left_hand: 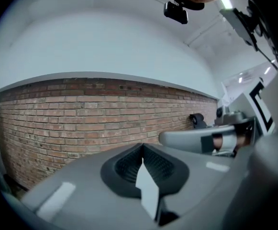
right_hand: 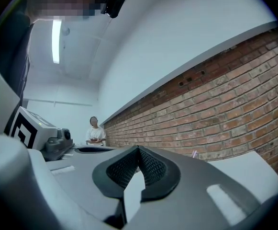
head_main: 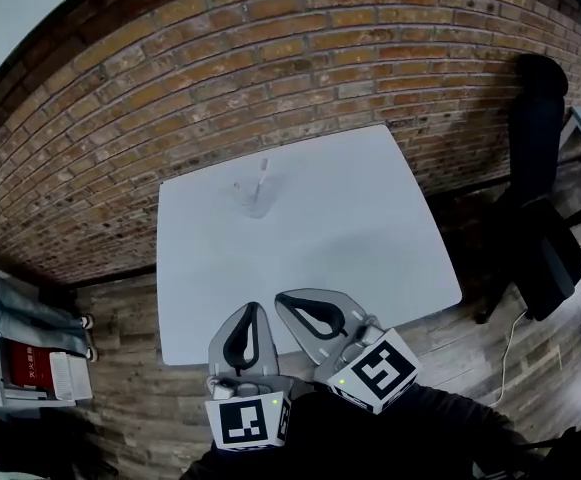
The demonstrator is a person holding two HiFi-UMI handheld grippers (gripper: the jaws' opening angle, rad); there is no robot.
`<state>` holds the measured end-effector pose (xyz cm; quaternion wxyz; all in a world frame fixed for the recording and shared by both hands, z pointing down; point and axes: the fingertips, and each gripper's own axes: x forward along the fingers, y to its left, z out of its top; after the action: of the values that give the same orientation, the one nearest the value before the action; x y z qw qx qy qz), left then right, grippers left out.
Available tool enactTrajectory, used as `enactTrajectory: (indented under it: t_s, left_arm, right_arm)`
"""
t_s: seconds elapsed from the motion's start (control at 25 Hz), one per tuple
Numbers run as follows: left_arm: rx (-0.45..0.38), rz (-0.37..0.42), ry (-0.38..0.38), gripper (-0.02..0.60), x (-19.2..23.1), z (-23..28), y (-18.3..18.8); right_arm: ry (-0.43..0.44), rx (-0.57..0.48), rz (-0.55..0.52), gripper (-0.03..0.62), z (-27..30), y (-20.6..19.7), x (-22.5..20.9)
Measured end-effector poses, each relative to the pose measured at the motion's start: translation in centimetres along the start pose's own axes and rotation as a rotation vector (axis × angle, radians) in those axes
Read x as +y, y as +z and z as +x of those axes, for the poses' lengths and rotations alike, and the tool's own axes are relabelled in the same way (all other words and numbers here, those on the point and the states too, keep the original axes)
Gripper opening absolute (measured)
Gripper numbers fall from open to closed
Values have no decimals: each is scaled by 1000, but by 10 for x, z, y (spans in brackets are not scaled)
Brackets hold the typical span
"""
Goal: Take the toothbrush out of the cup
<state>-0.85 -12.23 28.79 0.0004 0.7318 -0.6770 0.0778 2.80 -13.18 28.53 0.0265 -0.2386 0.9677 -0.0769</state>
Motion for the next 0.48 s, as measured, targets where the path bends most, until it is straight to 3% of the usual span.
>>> enactTrajectory:
  t_s: [0.48]
  left_arm:
    - [20, -16, 51, 8, 31, 24, -9]
  right_arm:
    - [30, 23, 16, 2, 38, -6, -18]
